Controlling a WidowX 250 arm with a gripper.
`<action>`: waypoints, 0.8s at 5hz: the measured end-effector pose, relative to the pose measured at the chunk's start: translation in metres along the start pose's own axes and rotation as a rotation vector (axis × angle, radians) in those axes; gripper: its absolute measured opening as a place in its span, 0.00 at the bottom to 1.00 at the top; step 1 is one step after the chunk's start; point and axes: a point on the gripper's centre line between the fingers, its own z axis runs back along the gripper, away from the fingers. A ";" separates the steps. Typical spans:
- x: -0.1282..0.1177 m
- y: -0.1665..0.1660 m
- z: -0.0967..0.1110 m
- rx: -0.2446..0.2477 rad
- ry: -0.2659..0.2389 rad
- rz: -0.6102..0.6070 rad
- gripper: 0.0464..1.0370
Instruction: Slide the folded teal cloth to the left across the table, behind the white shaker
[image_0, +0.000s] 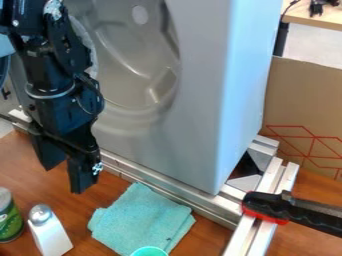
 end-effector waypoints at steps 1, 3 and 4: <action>-0.001 -0.001 -0.003 -0.003 0.010 0.002 0.96; 0.015 -0.027 -0.035 -0.049 0.005 -0.030 0.96; 0.024 -0.032 -0.048 -0.084 -0.023 -0.041 0.96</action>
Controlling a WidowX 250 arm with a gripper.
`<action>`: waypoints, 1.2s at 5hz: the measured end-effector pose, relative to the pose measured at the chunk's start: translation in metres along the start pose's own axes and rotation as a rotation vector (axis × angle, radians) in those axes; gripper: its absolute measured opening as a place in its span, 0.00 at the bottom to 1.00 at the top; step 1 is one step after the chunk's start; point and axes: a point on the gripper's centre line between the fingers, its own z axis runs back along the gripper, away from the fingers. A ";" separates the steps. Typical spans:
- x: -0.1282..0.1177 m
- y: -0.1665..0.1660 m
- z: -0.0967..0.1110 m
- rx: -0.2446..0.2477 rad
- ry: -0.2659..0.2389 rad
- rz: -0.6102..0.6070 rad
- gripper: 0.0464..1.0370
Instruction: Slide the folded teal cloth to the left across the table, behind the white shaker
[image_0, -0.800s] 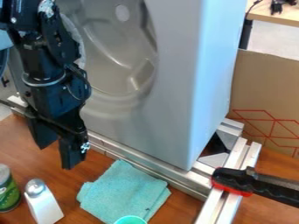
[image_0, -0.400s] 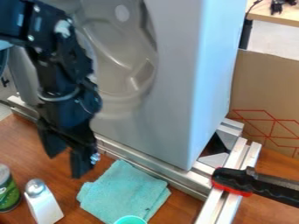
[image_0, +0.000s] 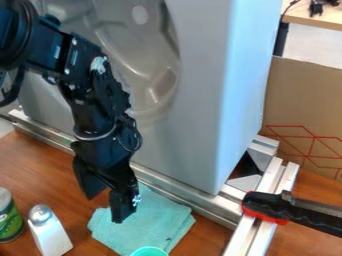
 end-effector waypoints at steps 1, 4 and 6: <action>0.006 0.002 -0.020 0.007 -0.040 0.008 0.96; 0.023 -0.009 -0.069 0.053 0.022 0.073 0.96; 0.025 -0.005 -0.074 0.072 0.059 0.044 0.96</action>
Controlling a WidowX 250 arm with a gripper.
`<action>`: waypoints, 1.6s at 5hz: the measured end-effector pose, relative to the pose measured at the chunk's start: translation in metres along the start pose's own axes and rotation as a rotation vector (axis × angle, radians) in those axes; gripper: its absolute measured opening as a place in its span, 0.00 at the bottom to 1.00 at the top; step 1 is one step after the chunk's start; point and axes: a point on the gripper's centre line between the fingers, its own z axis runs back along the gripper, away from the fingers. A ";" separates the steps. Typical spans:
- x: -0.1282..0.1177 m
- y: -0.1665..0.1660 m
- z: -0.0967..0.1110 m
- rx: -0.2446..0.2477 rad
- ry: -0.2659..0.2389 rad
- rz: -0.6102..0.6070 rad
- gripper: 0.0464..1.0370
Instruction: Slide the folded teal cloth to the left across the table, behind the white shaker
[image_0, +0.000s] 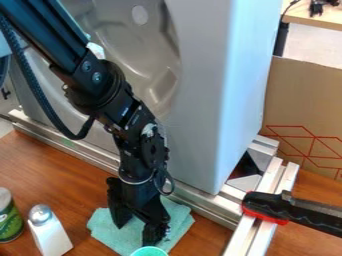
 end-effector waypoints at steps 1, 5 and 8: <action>-0.009 0.023 0.010 0.009 -0.019 0.028 0.96; -0.039 0.095 0.014 0.051 0.043 0.099 0.96; -0.041 0.120 0.044 0.104 -0.026 0.086 0.96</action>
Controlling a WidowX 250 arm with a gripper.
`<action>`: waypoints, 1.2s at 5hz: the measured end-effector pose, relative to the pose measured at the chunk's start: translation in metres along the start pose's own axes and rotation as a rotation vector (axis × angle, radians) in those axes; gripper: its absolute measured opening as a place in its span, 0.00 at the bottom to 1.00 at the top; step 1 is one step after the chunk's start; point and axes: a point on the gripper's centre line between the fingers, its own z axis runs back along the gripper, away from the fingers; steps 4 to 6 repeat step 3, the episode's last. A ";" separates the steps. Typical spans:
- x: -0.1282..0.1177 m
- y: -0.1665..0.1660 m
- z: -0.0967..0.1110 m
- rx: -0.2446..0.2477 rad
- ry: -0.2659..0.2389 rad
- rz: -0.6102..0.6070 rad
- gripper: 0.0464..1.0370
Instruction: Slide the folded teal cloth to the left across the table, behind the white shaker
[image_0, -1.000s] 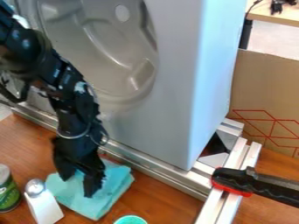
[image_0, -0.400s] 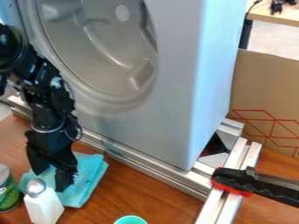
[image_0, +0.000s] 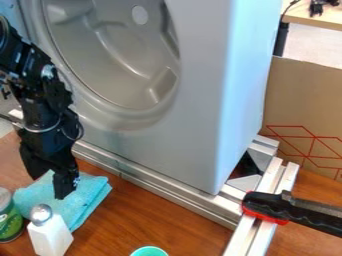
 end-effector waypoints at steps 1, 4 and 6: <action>0.005 -0.001 0.020 -0.008 -0.070 -0.013 0.96; -0.008 -0.009 0.049 -0.045 -0.047 -0.058 0.96; -0.008 -0.009 0.049 -0.045 -0.047 -0.058 0.96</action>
